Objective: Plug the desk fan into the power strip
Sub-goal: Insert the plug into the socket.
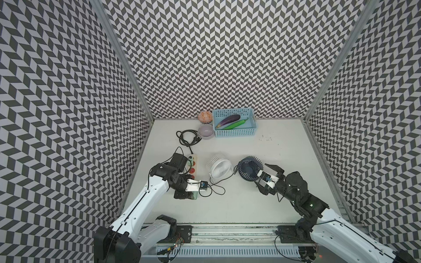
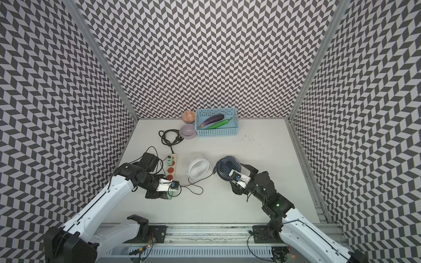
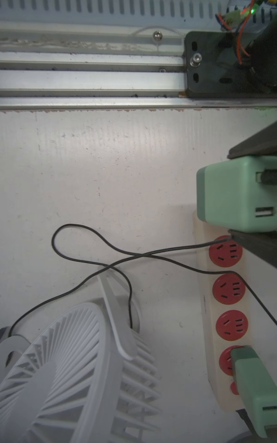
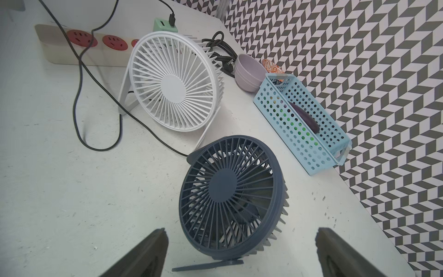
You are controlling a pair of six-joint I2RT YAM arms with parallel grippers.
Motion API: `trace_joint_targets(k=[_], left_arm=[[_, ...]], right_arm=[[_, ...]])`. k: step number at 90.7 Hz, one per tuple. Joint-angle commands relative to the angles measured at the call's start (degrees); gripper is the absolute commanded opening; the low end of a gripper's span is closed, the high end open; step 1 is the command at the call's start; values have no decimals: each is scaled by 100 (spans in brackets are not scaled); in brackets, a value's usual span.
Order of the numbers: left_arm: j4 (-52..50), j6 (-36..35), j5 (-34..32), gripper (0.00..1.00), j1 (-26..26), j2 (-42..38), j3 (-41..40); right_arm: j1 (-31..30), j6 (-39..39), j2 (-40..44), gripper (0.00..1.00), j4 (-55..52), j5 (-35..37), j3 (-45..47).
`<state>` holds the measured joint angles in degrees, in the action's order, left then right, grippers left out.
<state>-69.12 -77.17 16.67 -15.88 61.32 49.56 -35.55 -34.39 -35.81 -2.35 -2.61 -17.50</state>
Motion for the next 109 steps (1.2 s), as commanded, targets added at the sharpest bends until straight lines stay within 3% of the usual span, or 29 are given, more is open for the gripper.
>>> trace_joint_targets(k=[1, 23, 47, 69, 109], left_arm=[[-194, -542, -470, 0, 408, 205, 137], [217, -1141, -726, 0, 1444, 1035, 764], [786, -1453, -799, 0, 1948, 1771, 1144], [1196, -1498, -289, 0, 1952, 2072, 1335], [1842, -1286, 277, 0, 1381, 2157, 1335]], right_arm=[[63, 33, 127, 100, 415, -7, 33], [79, 47, 135, 100, 500, -23, 67], [106, 33, 120, 100, 473, -13, 43], [117, 37, 84, 100, 509, -5, 43], [127, 36, 75, 100, 491, -2, 31]])
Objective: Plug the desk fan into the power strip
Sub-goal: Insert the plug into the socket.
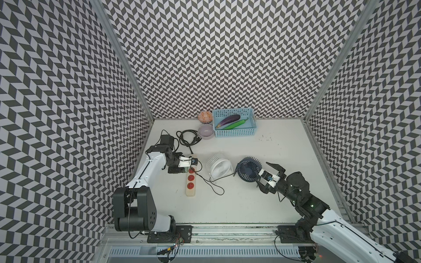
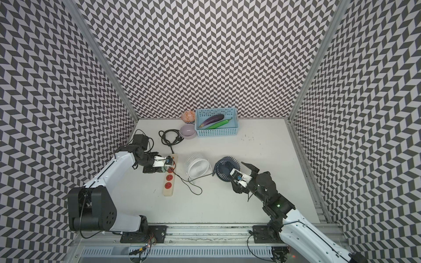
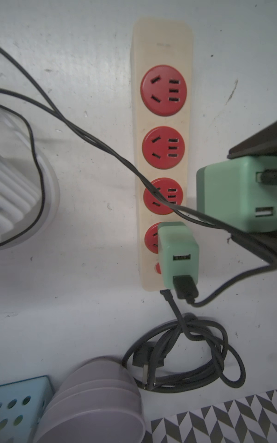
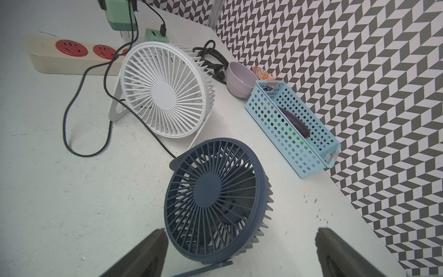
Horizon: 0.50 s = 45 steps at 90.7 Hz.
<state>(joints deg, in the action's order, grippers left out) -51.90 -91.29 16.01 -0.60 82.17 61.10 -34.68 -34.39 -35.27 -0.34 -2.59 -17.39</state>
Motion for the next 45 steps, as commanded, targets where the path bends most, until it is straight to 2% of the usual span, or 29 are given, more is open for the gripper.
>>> trace_joint_targets(k=[1, 45], left_arm=[[106, 123, 355, 0, -162, 71, 182], [-656, 93, 118, 0, -314, 434, 283]], right_arm=[[40, 37, 20, 100, 285, -5, 18], [66, 35, 94, 100, 314, -23, 69]])
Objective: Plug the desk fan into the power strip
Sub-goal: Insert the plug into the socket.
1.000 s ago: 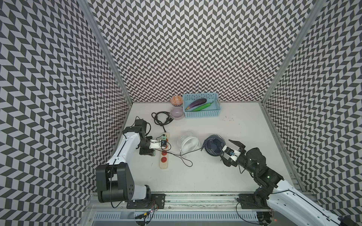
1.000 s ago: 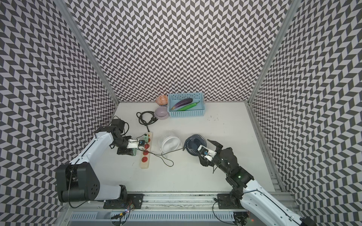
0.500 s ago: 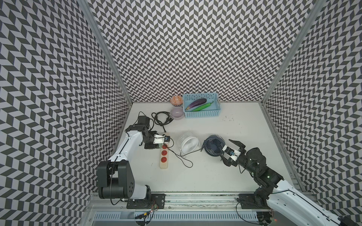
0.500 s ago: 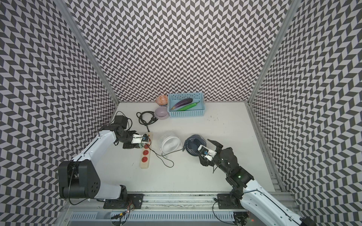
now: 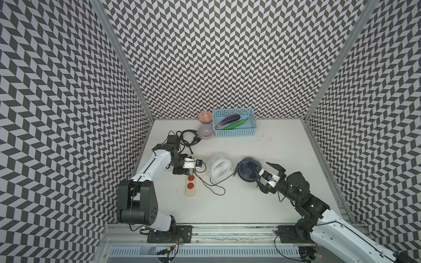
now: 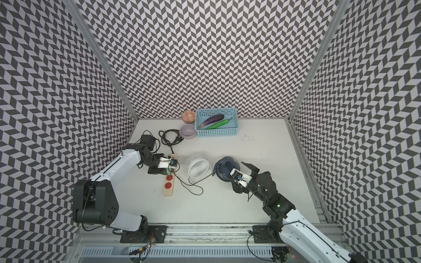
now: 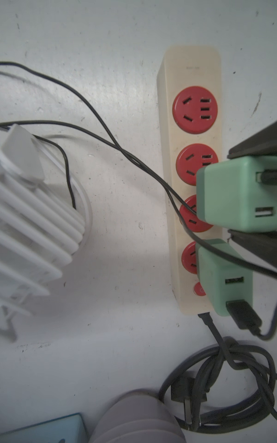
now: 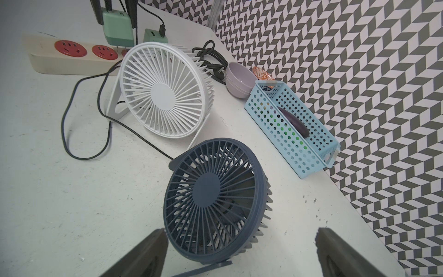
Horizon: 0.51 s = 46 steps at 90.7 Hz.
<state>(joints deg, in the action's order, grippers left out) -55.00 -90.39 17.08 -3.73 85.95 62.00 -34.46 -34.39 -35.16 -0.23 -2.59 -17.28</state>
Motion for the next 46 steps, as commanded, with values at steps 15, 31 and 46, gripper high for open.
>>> trace_joint_targets(k=[15, 31, 46], left_arm=[[-549, -45, -63, 0, -4, 114, 233], [-609, -75, -151, 0, -14, 162, 199], [-632, -82, -126, 0, -22, 259, 217]], right_arm=[[40, 28, 101, 100, 292, -20, 62], [48, 20, 101, 100, 315, -31, 79], [53, 15, 114, 99, 316, -36, 87]])
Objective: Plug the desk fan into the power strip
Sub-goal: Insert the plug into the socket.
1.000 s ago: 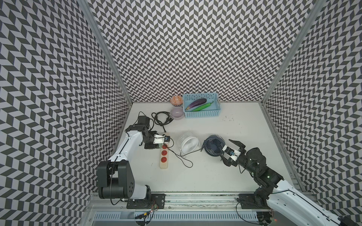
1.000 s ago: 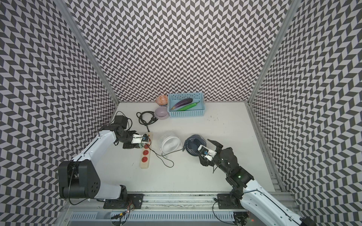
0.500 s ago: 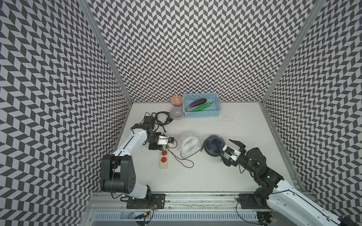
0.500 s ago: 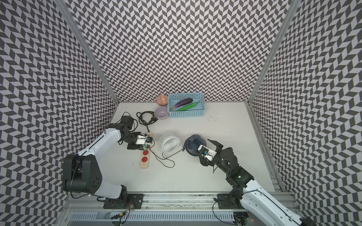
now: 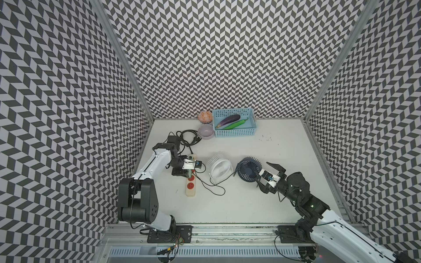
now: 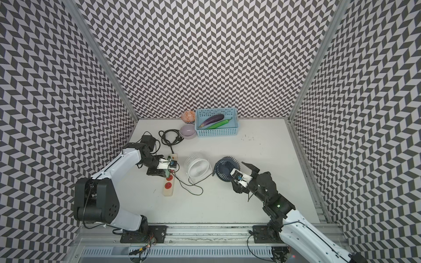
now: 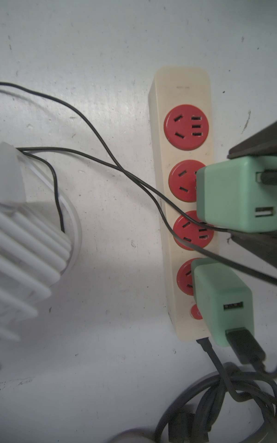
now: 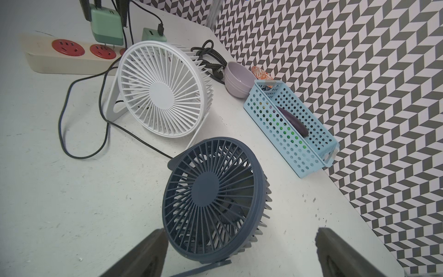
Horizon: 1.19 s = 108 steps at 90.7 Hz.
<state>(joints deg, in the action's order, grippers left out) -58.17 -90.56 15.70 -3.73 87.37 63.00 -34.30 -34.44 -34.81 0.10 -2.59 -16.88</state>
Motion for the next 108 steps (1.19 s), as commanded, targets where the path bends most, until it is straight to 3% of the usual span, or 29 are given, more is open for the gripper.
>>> trace_joint_targets(k=[1, 108], left_arm=[[-316, -66, 11, 0, -22, 128, 120], [-1018, 109, 135, 0, -84, 237, 488]], right_arm=[[38, 22, 79, 100, 286, -38, 46], [55, -23, 186, 100, 364, -49, 157]])
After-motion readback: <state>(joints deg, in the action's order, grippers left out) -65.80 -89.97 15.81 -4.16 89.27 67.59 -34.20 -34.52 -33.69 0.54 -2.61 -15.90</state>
